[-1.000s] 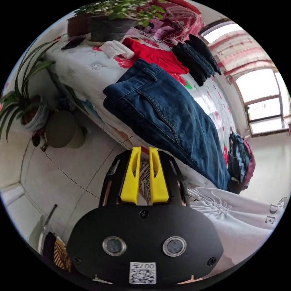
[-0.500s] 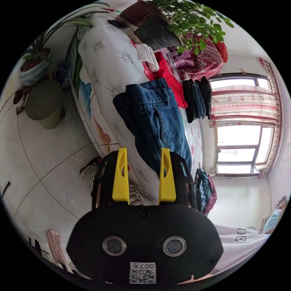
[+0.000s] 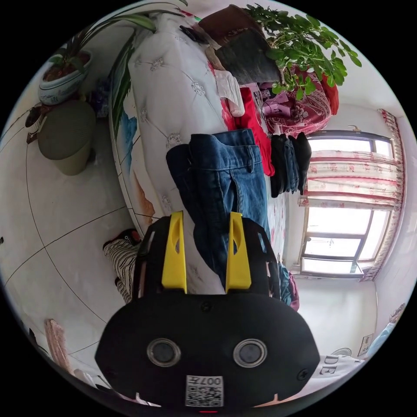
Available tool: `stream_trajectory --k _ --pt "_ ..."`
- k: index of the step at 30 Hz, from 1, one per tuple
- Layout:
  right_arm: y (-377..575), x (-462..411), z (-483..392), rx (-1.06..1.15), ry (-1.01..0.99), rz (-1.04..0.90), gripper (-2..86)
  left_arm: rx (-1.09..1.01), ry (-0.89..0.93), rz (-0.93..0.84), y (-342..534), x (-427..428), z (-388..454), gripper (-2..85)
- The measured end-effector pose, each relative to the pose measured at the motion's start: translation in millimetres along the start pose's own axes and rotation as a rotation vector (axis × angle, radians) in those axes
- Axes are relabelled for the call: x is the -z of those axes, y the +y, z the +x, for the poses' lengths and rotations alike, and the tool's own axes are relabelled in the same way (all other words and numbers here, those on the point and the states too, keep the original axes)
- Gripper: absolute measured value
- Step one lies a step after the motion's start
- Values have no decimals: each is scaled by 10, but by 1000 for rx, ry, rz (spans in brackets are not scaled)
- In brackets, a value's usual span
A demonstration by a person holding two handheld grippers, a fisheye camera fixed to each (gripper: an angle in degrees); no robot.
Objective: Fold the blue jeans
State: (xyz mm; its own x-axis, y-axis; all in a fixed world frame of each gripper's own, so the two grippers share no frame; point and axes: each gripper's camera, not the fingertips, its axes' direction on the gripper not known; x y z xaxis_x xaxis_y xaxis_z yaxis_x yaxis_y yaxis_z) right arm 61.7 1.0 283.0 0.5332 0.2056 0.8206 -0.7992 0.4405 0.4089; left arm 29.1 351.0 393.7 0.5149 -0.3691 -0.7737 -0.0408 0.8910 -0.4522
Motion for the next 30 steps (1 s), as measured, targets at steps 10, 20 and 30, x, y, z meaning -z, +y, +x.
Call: stream_trajectory --k 10,20,30 --pt "1787 -683 -2524 1182 -176 -451 14 72 -1 38 -145 -155 -99 114" --pt "3773 -1752 -2468 1603 62 -946 55 12 60 154 149 -62 39 48" --pt "2615 -1735 -2358 1129 -76 -727 71 -771 145 93 919 -146 2080 39"
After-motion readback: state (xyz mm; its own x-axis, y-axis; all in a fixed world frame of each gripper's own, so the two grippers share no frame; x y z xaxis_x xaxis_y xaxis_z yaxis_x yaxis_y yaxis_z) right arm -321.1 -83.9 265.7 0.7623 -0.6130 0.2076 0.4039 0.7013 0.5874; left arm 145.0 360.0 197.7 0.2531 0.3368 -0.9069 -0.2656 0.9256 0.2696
